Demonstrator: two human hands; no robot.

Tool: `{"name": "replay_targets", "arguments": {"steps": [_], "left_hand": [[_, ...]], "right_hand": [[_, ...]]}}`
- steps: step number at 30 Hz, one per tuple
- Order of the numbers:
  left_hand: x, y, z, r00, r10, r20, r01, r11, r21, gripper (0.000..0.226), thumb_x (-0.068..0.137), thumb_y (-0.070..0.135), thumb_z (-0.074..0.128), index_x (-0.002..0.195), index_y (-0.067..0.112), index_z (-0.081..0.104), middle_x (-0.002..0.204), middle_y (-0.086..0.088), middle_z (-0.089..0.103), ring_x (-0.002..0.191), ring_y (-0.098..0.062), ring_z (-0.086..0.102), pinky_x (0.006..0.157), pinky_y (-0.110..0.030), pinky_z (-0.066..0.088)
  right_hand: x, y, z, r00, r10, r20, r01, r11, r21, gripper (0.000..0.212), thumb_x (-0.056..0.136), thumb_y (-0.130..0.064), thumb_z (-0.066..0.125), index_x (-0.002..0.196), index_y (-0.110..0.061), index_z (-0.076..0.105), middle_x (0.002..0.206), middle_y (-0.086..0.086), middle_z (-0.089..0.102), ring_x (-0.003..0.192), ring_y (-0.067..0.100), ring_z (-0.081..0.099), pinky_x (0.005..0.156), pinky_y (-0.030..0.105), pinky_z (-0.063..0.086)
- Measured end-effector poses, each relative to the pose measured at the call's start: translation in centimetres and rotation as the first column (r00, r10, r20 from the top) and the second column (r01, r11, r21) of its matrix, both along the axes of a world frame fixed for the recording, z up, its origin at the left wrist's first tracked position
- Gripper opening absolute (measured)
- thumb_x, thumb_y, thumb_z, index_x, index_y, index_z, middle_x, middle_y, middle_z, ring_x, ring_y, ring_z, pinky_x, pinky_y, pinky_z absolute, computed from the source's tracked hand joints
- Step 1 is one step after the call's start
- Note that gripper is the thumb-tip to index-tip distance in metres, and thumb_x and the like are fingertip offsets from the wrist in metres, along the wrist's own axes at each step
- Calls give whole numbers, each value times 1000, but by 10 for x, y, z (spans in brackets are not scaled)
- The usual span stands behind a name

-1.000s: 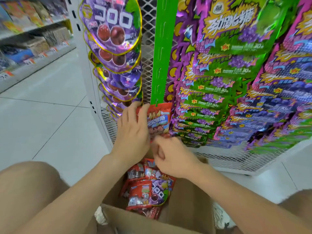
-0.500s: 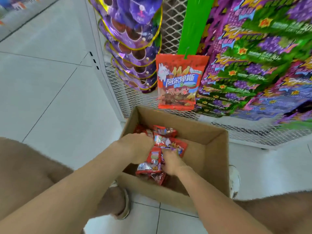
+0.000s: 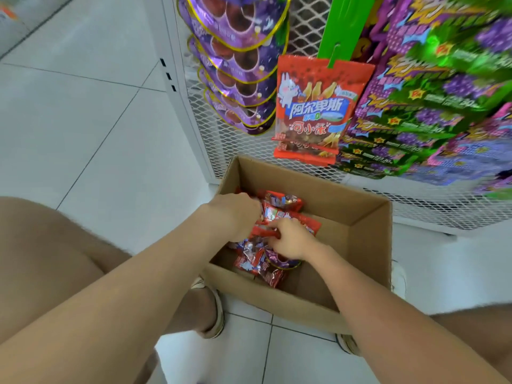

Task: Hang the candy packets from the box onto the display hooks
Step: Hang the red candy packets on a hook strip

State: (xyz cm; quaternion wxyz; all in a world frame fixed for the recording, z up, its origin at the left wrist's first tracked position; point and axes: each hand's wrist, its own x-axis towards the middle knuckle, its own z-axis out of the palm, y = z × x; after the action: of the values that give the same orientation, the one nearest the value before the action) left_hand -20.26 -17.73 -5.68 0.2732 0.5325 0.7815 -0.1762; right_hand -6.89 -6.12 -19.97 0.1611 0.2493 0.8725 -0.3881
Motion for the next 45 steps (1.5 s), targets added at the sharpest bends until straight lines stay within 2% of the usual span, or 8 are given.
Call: {"name": "replay_targets", "arguments": {"steps": [7, 11, 19, 22, 25, 29, 35, 45], "left_hand": [[-2, -3, 45, 957, 252, 142, -280, 931, 236, 47, 106, 35, 56, 136, 2, 41, 116, -16, 59, 98, -32, 63, 71, -35, 46], [-17, -6, 84, 850, 193, 491, -365, 887, 282, 34, 88, 47, 78, 110, 22, 70, 91, 14, 75, 90, -23, 70, 77, -35, 55], [3, 4, 143, 727, -132, 673, -391, 727, 565, 6, 99, 22, 75, 97, 17, 72, 92, -18, 65, 80, -15, 54, 73, -30, 45], [13, 15, 153, 722, -108, 684, -565, 479, 672, 23, 88, 23, 86, 94, 7, 70, 88, -17, 70, 75, -12, 60, 70, -25, 50], [18, 19, 160, 582, -62, 811, -764, 299, 572, 41, 84, 38, 89, 101, 6, 70, 89, -13, 76, 82, -17, 72, 76, -30, 55], [27, 18, 168, 351, -88, 932, -851, 386, 357, 30, 92, 26, 78, 118, 10, 74, 110, -9, 81, 104, -30, 78, 90, -42, 64], [20, 18, 179, 843, -15, 537, -488, 396, 778, 17, 75, 31, 93, 82, 23, 80, 72, 8, 75, 63, -5, 64, 62, -24, 48], [6, 50, 199, 829, 18, 559, -543, 266, 797, 51, 78, 42, 85, 124, 27, 68, 113, 13, 77, 105, -2, 73, 96, -36, 60]], "right_hand": [[3, 31, 108, 973, -232, 16, 217, 882, -418, 23, 91, -11, 72, 108, 4, 69, 106, 17, 77, 92, 26, 79, 80, 45, 67], [21, 38, 173, 984, -166, -68, 97, 809, -580, 17, 91, 10, 65, 95, -7, 69, 92, 6, 72, 87, 21, 72, 85, 41, 63], [43, 46, 276, 959, -139, -247, 31, 916, -399, 37, 81, -17, 88, 100, 5, 64, 82, 11, 66, 76, 23, 66, 74, 44, 59], [47, 43, 310, 905, -163, -393, 72, 969, -235, 28, 81, -20, 91, 86, -4, 68, 69, 11, 67, 65, 17, 63, 66, 38, 53], [55, 41, 324, 777, -324, -539, 187, 937, -294, 15, 82, -10, 90, 85, -13, 75, 72, 2, 74, 66, 11, 69, 64, 30, 55], [59, 37, 321, 674, -626, -393, 282, 710, -646, 27, 78, -4, 90, 103, -8, 80, 98, 10, 81, 89, 26, 78, 78, 45, 66], [58, 56, 329, 729, -358, -583, 275, 934, -230, 22, 84, -32, 89, 103, -22, 83, 94, -3, 82, 91, 18, 78, 89, 42, 64], [35, 73, 330, 716, -246, -654, 309, 951, -20, 13, 104, -31, 65, 101, -25, 76, 94, 19, 75, 87, 41, 69, 81, 59, 59]]}}
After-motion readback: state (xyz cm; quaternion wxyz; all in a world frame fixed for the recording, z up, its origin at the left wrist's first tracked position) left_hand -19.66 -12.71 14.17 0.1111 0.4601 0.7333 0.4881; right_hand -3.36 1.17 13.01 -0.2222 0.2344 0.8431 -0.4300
